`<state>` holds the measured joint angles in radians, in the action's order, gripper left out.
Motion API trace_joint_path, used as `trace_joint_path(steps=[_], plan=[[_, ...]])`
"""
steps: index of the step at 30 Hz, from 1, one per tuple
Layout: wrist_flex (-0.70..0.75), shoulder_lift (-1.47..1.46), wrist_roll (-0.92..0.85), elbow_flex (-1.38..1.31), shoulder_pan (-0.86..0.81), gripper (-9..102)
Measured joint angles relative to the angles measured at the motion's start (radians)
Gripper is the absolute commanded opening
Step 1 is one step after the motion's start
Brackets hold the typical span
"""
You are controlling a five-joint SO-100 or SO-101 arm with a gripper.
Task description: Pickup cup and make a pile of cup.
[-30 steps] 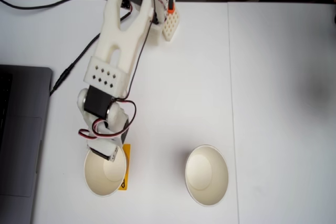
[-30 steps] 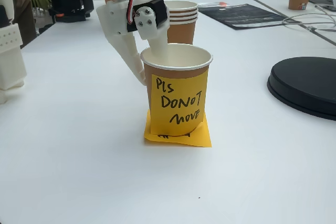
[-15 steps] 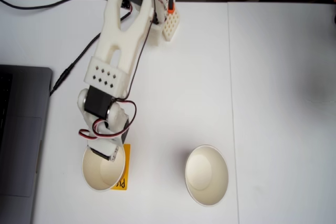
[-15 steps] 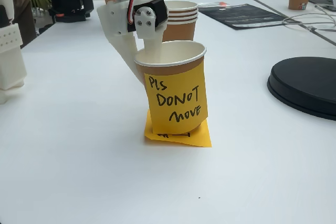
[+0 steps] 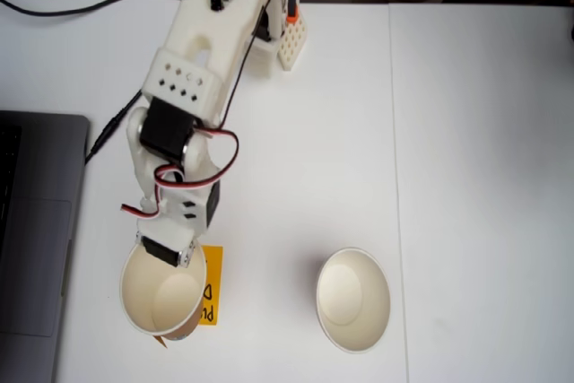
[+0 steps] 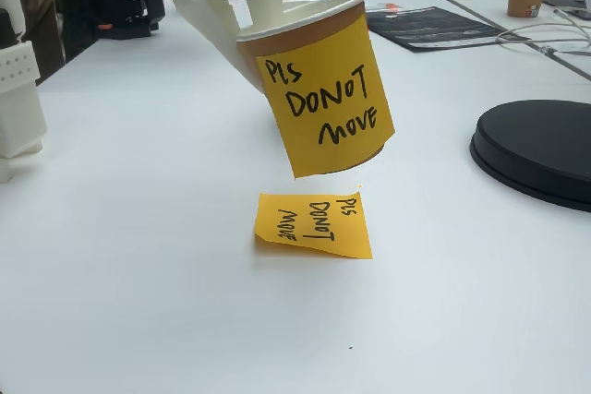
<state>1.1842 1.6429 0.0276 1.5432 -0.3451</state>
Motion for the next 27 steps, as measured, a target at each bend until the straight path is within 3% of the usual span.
trace_joint_path(steps=[6, 17, 27], plan=[[0.000, 0.067, 0.008, 0.000, 0.012, -7], [0.000, 0.219, -0.003, -0.002, 0.187, -7], [0.000, 0.224, -0.005, -0.161, 0.325, -7]])
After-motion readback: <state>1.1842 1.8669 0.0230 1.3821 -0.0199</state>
